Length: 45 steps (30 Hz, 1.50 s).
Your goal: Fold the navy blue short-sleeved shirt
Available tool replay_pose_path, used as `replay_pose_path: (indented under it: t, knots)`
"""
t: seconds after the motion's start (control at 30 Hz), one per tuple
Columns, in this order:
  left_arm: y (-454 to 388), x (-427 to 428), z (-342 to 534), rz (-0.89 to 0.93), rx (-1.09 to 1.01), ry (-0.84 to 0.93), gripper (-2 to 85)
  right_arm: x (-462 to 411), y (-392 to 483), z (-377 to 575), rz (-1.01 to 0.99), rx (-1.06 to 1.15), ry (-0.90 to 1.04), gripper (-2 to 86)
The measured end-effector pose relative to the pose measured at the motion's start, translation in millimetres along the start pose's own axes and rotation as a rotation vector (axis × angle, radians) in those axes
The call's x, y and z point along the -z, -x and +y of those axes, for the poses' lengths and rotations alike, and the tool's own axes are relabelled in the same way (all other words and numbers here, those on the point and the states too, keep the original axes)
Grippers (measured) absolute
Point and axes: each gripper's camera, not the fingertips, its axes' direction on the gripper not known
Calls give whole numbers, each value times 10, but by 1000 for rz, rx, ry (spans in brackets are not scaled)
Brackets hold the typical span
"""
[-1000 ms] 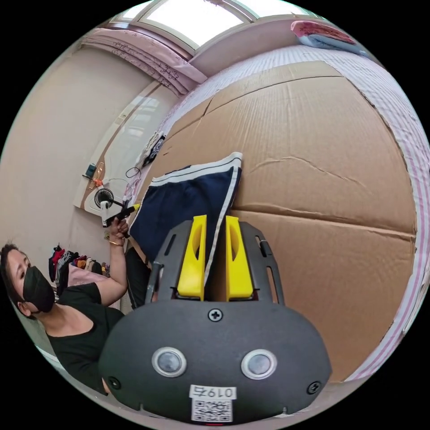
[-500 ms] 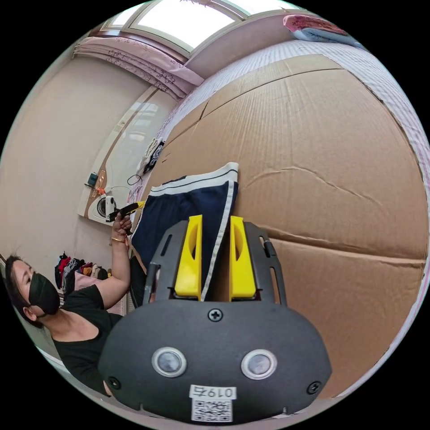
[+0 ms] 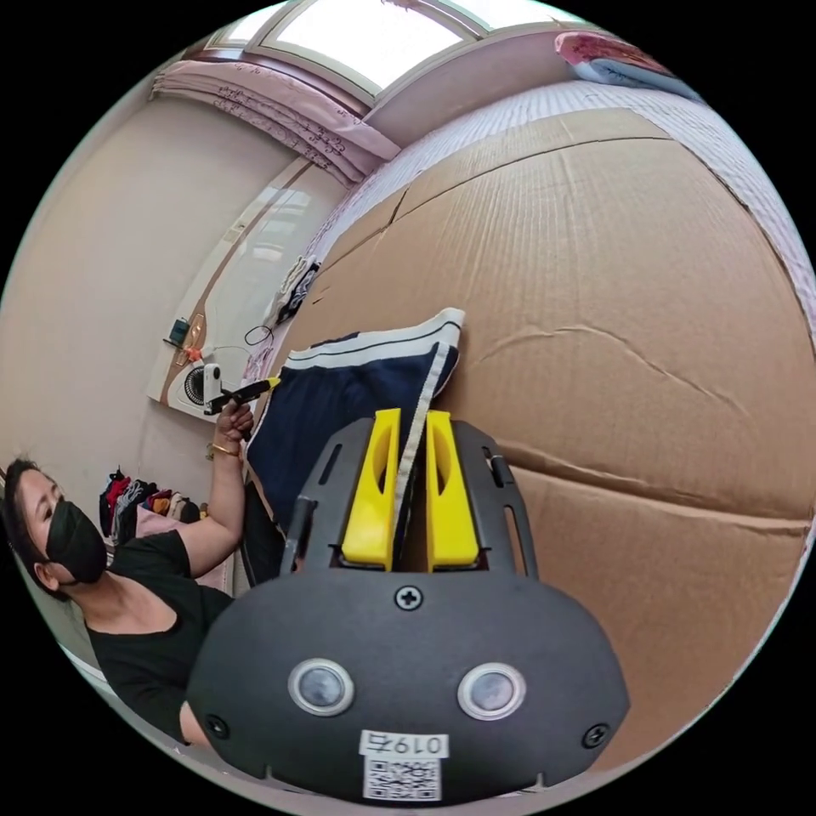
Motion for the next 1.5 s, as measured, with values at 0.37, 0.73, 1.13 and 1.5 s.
replay_pose_path:
  t: [0.37,0.73,1.13,1.5]
  knots:
    - [-265,-56,124,-164,-50,-34,15,151,110,-2,163,37,-25,10]
    - [-214,-129,218,-150,-20,-15,32,411,-129,-92,144,-10,-18,62]
    - [73,189,849,36,62,-6,79,1183,-605,389,-58,-78,12,81]
    - [21,254,1140,25,53,61,81,1362,-527,366,-51,-26,68,60]
